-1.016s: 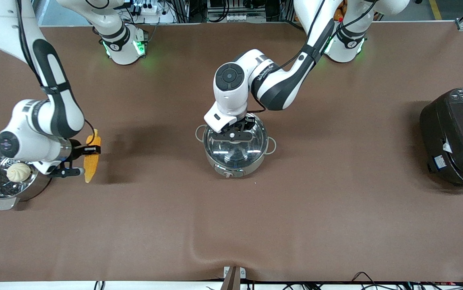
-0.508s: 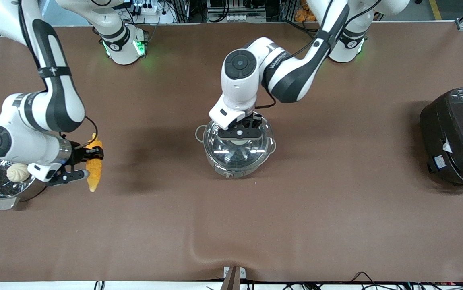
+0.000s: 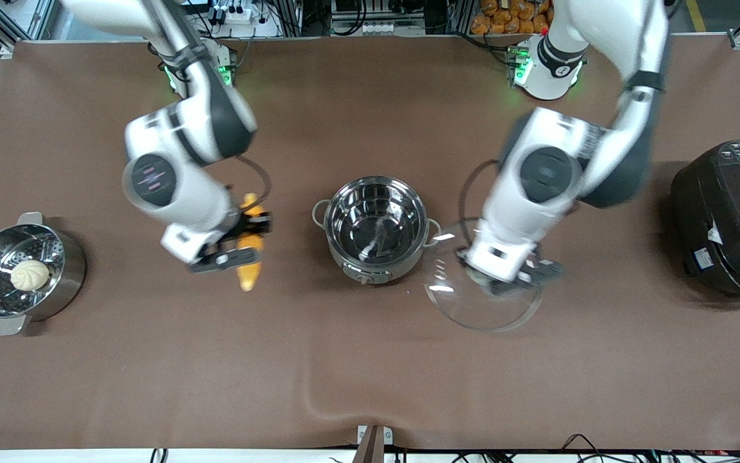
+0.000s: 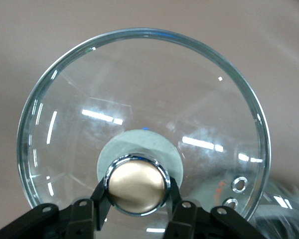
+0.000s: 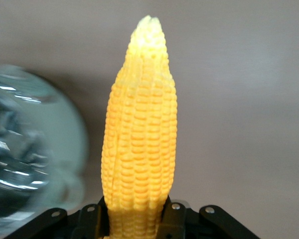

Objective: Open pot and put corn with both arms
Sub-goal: 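Lower the corn into the pot while the left gripper lowers the lid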

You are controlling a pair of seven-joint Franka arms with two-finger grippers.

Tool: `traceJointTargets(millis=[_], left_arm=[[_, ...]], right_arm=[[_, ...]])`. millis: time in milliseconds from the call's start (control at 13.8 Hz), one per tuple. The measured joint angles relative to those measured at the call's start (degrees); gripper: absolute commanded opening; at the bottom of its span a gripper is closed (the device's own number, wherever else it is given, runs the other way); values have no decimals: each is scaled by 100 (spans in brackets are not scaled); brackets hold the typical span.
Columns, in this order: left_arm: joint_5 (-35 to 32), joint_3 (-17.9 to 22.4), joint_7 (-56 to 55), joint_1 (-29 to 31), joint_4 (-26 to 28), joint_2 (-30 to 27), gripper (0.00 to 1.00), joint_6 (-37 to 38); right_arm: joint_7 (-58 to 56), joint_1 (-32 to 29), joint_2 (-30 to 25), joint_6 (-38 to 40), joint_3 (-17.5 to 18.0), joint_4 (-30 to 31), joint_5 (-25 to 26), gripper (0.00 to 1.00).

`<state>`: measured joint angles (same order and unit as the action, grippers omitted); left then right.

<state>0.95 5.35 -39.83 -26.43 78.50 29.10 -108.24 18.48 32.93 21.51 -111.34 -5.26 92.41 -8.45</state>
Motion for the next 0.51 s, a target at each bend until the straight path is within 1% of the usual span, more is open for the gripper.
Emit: traceJointTargets(millis=[218,290,435,508], left_arm=[[0,-8,432,832,132,83,0,22],[0,-15,565,1021,170,174,0,21],[0,-24,711,1207,204,439,0,-9],[0,-33,716,1224,215,603,0,-79]], right_arm=[[1352,945,174,-416,12,-318,0,6],[1799,1260,330,-788,11,-375,1,7],[2522,1714,743,-1574,4,-420,12,9],[2672,1817,953,-1771,-4,-435,13,12]])
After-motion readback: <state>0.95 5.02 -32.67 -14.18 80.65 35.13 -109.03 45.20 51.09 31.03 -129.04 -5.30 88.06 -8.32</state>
